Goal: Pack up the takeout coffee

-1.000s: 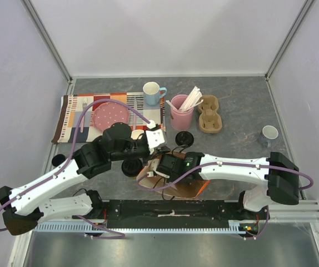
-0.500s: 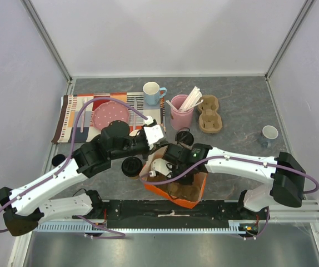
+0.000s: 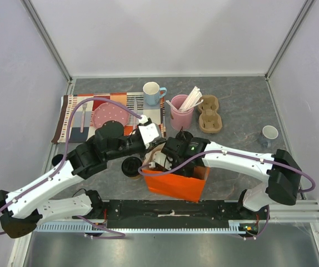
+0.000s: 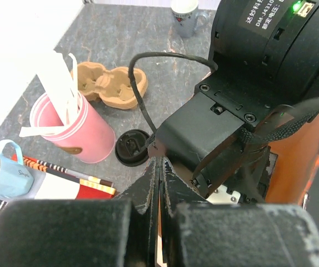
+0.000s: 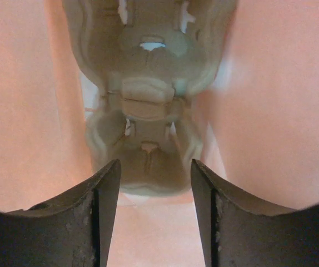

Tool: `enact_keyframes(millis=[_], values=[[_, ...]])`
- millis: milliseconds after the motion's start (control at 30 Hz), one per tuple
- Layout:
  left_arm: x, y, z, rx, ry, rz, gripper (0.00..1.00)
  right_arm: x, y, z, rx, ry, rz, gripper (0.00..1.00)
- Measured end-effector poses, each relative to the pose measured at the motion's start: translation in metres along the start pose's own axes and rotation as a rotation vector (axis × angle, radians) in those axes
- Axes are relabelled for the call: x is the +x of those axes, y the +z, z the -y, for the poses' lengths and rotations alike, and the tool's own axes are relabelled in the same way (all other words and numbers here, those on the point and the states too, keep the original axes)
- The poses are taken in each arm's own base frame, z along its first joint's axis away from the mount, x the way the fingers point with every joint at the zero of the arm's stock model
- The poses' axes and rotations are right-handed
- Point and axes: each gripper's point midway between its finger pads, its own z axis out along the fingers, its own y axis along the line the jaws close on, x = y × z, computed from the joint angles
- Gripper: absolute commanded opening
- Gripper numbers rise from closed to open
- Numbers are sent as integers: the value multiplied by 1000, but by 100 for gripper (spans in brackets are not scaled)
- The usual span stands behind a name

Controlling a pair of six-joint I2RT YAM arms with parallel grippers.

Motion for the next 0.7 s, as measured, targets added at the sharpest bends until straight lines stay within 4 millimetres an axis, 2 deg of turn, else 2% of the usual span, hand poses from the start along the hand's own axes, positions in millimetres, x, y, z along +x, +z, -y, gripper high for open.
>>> enact_keyframes(millis=[100, 133, 167, 333, 700], values=[[-7, -1, -3, -12, 6, 21, 2, -8, -13, 5, 32, 14, 19, 81], [-9, -2, -4, -15, 9, 26, 2, -10, -16, 5, 37, 19, 25, 93], [-11, -2, -4, -17, 11, 32, 2, -12, -21, 5, 47, 18, 34, 98], [-21, -3, -4, -13, 19, 65, 2, -20, -45, -2, 63, 8, 66, 98], [-50, -8, -3, 4, 40, 155, 2, -25, -73, 1, 114, 35, 94, 98]])
